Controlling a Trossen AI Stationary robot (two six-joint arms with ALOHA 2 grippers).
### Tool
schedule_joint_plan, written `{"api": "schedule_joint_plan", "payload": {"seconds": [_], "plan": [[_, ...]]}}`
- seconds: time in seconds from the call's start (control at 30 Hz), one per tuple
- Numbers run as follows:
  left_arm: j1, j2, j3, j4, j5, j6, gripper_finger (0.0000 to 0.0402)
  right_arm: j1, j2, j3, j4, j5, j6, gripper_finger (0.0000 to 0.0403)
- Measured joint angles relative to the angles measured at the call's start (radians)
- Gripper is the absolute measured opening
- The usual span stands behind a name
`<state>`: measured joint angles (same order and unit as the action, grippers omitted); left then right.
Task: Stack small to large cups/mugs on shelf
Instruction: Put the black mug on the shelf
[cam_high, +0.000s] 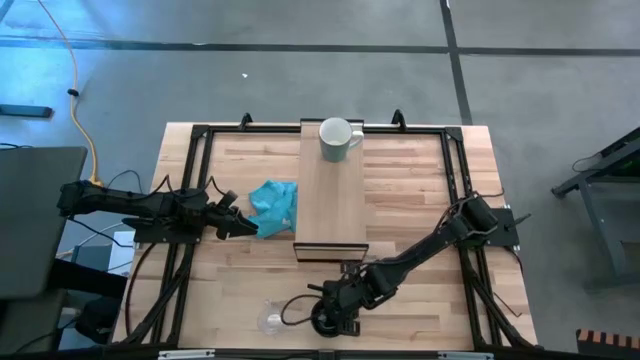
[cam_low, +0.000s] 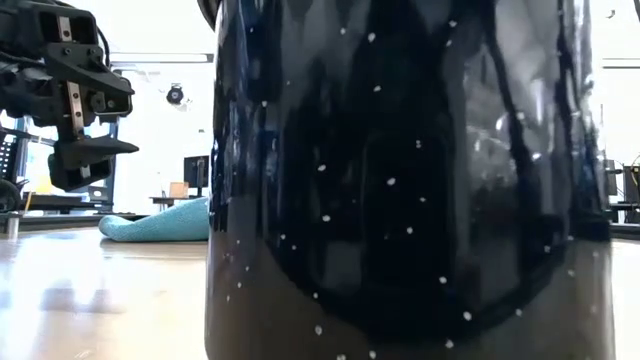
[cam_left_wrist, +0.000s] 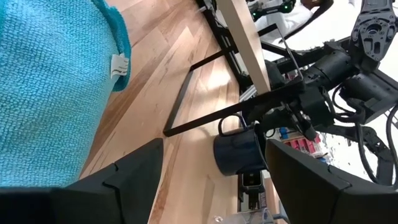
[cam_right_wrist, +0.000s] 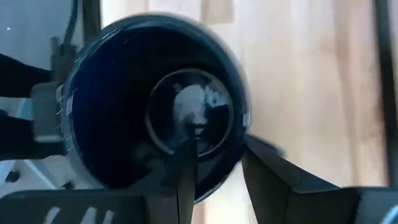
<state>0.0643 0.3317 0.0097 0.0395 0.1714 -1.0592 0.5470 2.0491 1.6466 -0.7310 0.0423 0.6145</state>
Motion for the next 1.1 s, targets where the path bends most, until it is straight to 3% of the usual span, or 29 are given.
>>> {"api": "schedule_joint_plan", "payload": {"seconds": [0.37,0.63,1.1], "plan": [[0.0,0.0,0.0,0.0,0.003,0.001,0.0271,0.038,-0.001,0.0,0.029,0.006,0.06,0.0113],[0.0,0.0,0.0,0.0,0.003,-0.003,0.0271,0.026,-0.027,0.002,0.092,0.02,-0.006,0.0115],[0.0,0.0,0.0,0.0,0.003,-0.011,0.0271,0.003,-0.059,0.002,0.088,-0.052,-0.205,0.0208]]}}
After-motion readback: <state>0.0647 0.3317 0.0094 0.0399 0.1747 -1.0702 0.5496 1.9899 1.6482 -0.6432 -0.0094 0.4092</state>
